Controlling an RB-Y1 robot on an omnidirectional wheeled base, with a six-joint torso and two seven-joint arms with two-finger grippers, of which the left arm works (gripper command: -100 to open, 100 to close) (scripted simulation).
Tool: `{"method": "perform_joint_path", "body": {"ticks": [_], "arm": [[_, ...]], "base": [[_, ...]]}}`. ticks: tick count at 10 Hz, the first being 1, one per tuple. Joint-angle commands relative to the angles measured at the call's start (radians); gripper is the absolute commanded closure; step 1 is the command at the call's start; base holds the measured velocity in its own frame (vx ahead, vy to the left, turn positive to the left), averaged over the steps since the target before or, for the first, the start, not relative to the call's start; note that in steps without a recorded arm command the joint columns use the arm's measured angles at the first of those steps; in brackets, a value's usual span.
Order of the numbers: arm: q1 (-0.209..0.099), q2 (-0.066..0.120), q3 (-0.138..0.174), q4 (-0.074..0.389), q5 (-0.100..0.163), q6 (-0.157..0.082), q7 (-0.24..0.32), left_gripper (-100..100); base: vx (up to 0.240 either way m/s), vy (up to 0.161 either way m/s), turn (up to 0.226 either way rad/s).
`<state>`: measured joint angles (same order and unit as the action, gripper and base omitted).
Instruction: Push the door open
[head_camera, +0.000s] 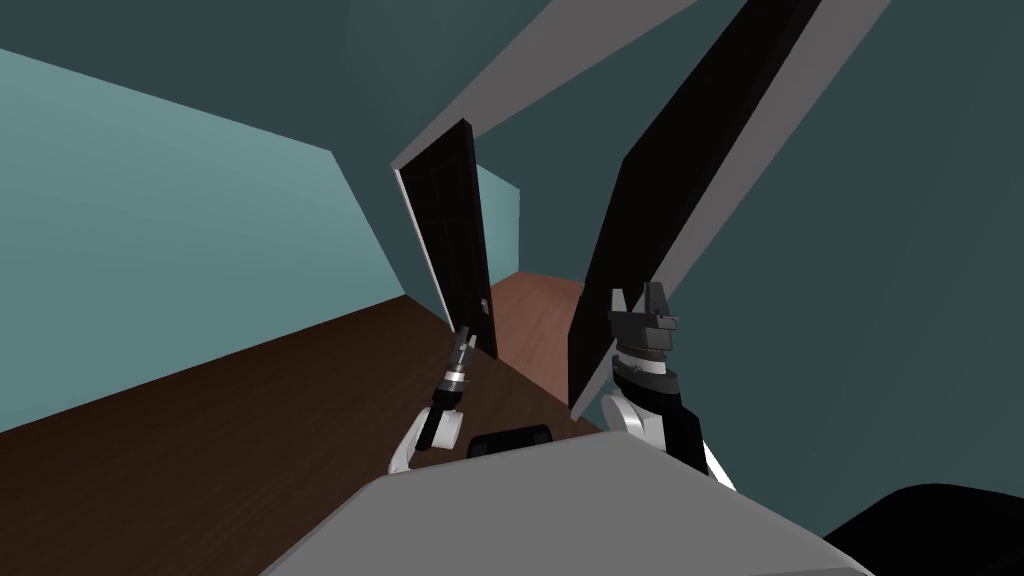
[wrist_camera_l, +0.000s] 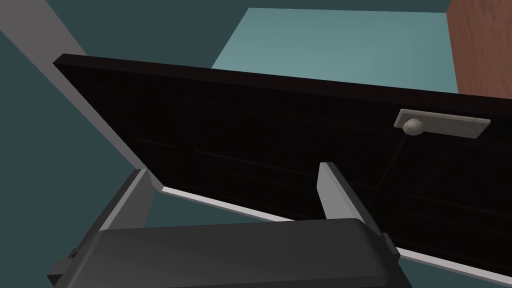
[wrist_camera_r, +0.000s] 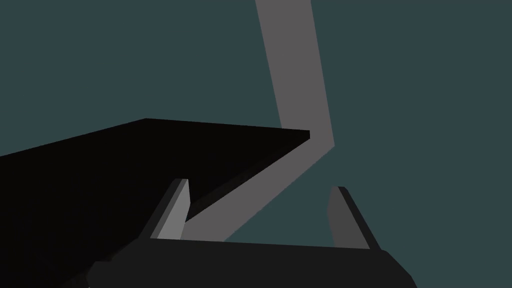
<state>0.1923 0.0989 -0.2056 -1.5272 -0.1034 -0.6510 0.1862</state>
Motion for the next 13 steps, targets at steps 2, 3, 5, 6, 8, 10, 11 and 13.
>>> {"method": "perform_joint_path", "body": {"ticks": [2,3,5,6,8,10,11,13], "arm": [[-0.022,0.002,-0.017,0.057,-0.005,-0.013,0.005,-100],[-0.031,0.003,-0.023,0.080,-0.007,-0.018,0.007,-100],[-0.049,0.005,-0.036,0.125,-0.010,-0.027,0.011,-100],[-0.059,0.006,-0.042,0.147,-0.012,-0.031,0.013,-100],[-0.077,0.008,-0.054,0.192,-0.015,-0.040,0.018,-100],[-0.095,0.009,-0.066,0.236,-0.018,-0.049,0.022,-100],[-0.104,0.009,-0.072,0.257,-0.020,-0.053,0.024,-100],[-0.130,0.010,-0.090,0.323,-0.024,-0.067,0.030,-100]], "base": [[0.090,0.084,-0.023],[0.117,0.090,-0.022],[0.096,0.069,-0.021],[0.090,0.065,-0.023],[0.088,0.081,-0.021],[0.079,0.064,-0.020],[0.085,0.080,-0.020],[0.129,0.088,-0.029]]}}
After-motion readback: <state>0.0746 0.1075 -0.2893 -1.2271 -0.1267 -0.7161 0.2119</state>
